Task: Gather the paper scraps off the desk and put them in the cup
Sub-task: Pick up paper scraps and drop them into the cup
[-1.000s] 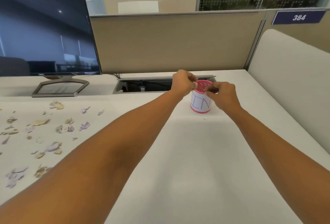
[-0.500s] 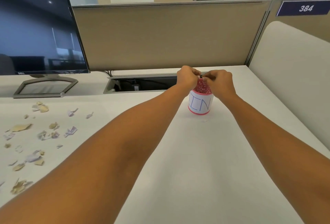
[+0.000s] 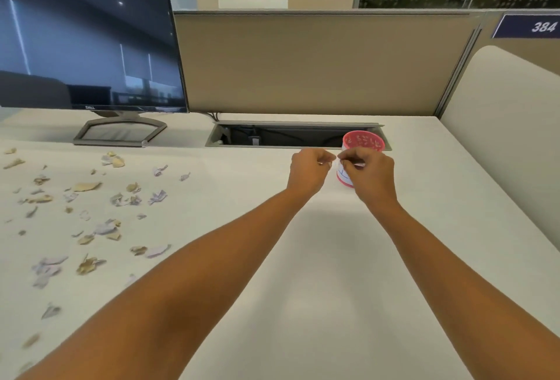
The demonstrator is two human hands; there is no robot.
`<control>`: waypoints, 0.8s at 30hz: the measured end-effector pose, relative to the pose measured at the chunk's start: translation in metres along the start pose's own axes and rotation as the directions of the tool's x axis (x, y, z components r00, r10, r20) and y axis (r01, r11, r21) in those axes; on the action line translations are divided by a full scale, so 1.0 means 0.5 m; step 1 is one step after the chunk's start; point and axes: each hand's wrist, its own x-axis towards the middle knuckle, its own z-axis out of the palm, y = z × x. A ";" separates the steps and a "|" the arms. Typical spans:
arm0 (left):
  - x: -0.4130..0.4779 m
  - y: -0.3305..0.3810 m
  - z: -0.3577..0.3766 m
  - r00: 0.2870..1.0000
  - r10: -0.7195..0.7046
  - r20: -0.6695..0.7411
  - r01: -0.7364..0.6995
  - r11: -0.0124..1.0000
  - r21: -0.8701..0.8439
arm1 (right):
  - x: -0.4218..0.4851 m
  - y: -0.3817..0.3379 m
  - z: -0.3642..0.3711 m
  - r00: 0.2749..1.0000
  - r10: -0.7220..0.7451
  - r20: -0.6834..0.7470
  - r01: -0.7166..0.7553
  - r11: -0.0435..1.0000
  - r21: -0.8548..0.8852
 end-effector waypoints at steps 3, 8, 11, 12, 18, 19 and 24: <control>-0.059 -0.051 -0.045 1.000 -0.020 -0.010 0.021 0.996 0.087 | -0.069 -0.017 0.034 0.995 0.012 0.102 -0.015 0.999 0.031; -0.175 -0.133 -0.149 0.996 -0.066 -0.066 0.075 0.985 0.156 | -0.185 -0.050 0.095 0.959 -0.018 0.284 -0.010 0.995 0.097; -0.259 -0.183 -0.196 0.993 -0.087 -0.085 0.102 0.979 0.179 | -0.248 -0.079 0.127 0.920 -0.053 0.389 -0.004 0.989 0.146; -0.286 -0.198 -0.210 0.990 -0.097 -0.102 0.114 0.976 0.183 | -0.267 -0.090 0.137 0.903 -0.068 0.425 0.001 0.988 0.156; -0.430 -0.288 -0.307 0.926 -0.163 -0.342 0.233 0.957 0.174 | -0.365 -0.152 0.192 0.767 -0.153 0.623 0.050 0.982 0.179; -0.451 -0.302 -0.324 0.906 -0.175 -0.385 0.255 0.953 0.166 | -0.378 -0.161 0.201 0.744 -0.165 0.648 0.060 0.982 0.182; -0.550 -0.354 -0.396 0.813 -0.213 -0.543 0.307 0.948 0.088 | -0.422 -0.201 0.247 0.673 -0.238 0.700 0.145 0.971 0.190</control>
